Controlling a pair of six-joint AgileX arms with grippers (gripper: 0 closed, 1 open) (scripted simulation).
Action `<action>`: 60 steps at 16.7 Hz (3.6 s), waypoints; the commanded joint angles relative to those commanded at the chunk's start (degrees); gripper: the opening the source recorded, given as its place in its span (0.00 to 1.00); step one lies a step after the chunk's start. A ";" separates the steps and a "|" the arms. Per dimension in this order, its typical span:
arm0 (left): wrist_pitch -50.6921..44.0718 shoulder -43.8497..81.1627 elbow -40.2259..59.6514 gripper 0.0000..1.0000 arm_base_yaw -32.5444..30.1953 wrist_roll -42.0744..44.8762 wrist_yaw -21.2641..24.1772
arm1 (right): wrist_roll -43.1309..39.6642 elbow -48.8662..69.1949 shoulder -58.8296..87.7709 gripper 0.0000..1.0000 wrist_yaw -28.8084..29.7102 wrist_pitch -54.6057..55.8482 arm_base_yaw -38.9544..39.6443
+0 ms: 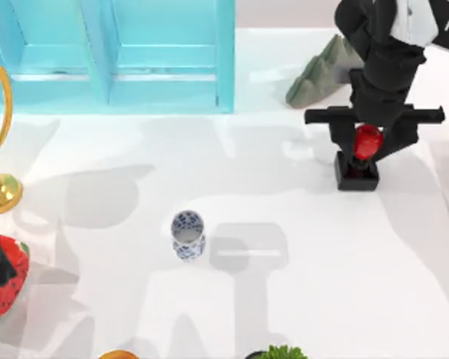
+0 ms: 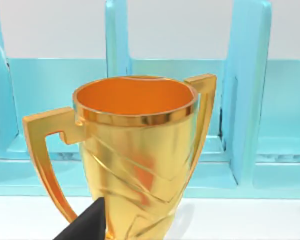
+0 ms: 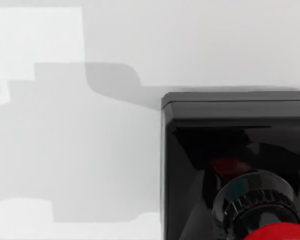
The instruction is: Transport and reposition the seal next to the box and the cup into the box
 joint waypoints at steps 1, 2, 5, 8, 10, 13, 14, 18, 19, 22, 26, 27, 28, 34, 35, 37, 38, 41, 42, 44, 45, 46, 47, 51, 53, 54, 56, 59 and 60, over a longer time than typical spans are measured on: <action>0.00 0.00 0.00 1.00 0.00 0.00 0.00 | 0.00 0.00 0.00 0.02 0.00 0.00 0.00; 0.00 0.00 0.00 1.00 0.00 0.00 0.00 | 0.00 0.00 0.00 0.00 0.00 0.00 0.00; 0.00 0.00 0.00 1.00 0.00 0.00 0.00 | 0.00 0.00 0.00 0.00 0.00 0.00 0.00; 0.00 0.00 0.00 1.00 0.00 0.00 0.00 | 0.00 0.00 0.00 0.00 0.00 0.00 0.00; 0.00 0.00 0.00 1.00 0.00 0.00 0.00 | 0.06 -0.01 0.00 0.00 0.00 -0.01 -0.17; 0.00 0.00 0.00 1.00 0.00 0.00 0.00 | -1.83 1.57 -0.57 0.00 -0.01 -2.39 -1.84; 0.00 0.00 0.00 1.00 0.00 0.00 0.00 | -3.22 2.83 -1.13 0.00 -0.01 -4.41 -3.19; 0.00 0.00 0.00 1.00 0.00 0.00 0.00 | -9.78 8.83 -4.76 0.00 -0.02 -14.78 -9.92; 0.00 0.00 0.00 1.00 0.00 0.00 0.00 | -11.15 10.05 -5.67 0.00 -0.03 -16.50 -11.30; 0.00 0.00 0.00 1.00 0.00 0.00 0.00 | -12.67 11.41 -6.74 0.00 -0.06 -18.16 -12.82; 0.00 0.00 0.00 1.00 0.00 0.00 0.00 | -12.48 10.45 -7.22 0.00 0.01 -17.81 -12.35; 0.00 0.00 0.00 1.00 0.00 0.00 0.00 | -12.35 9.24 -8.30 0.00 0.01 -17.55 -12.07; 0.00 0.00 0.00 1.00 0.00 0.00 0.00 | -12.10 7.44 -9.90 0.00 0.02 -17.19 -11.75; 0.00 0.00 0.00 1.00 0.00 0.00 0.00 | -9.43 -10.28 -24.52 0.00 0.05 -14.04 -9.07; 0.00 0.00 0.00 1.00 0.00 0.00 0.00 | -8.92 -13.60 -27.11 0.00 0.05 -13.51 -8.57; 0.00 0.00 0.00 1.00 0.00 0.00 0.00 | -8.00 -19.84 -32.13 0.00 0.05 -12.55 -7.63; 0.00 0.00 0.00 1.00 0.00 0.00 0.00 | -7.62 -22.19 -34.17 0.00 0.05 -12.15 -7.24; 0.00 0.00 0.00 1.00 0.00 0.00 0.00 | -6.96 -25.85 -37.30 0.00 0.05 -11.52 -6.56; 0.00 0.00 0.00 1.00 0.00 0.00 0.00 | -6.94 -25.95 -37.38 0.00 0.05 -11.50 -6.54; 0.00 0.00 0.00 1.00 0.00 0.00 0.00 | -6.94 -25.95 -37.38 0.00 0.05 -11.50 -6.54; 0.00 0.00 0.00 1.00 0.00 0.00 0.00 | -6.90 -25.82 -37.09 0.00 0.00 -11.64 -6.84; 0.00 0.00 0.00 1.00 0.00 0.00 0.00 | -6.91 -26.01 -37.12 0.00 -0.01 -11.45 -6.84; 0.00 0.00 0.00 1.00 0.00 0.00 0.00 | -6.93 -26.81 -37.15 0.00 -0.01 -10.66 -6.82; 0.00 0.00 0.00 1.00 0.00 0.00 0.00 | -6.85 -33.87 -36.77 0.00 0.01 -2.64 -6.61; 0.00 0.00 0.00 1.00 0.00 0.00 0.00 | -6.82 -37.57 -36.54 0.00 0.02 1.42 -6.51; 0.00 0.00 0.00 1.00 0.00 0.00 0.00 | -6.78 -38.73 -36.31 0.00 0.03 2.57 -6.43; 0.00 0.00 0.00 1.00 0.00 0.00 0.00 | -6.73 -39.32 -36.09 0.00 0.06 3.15 -6.34; 0.00 0.00 0.00 1.00 0.00 0.00 0.00 | -6.73 -39.32 -36.09 0.08 0.06 3.15 -6.34; 0.00 0.00 0.00 1.00 0.00 0.00 0.00 | -6.73 -39.32 -36.09 0.15 0.06 3.15 -6.34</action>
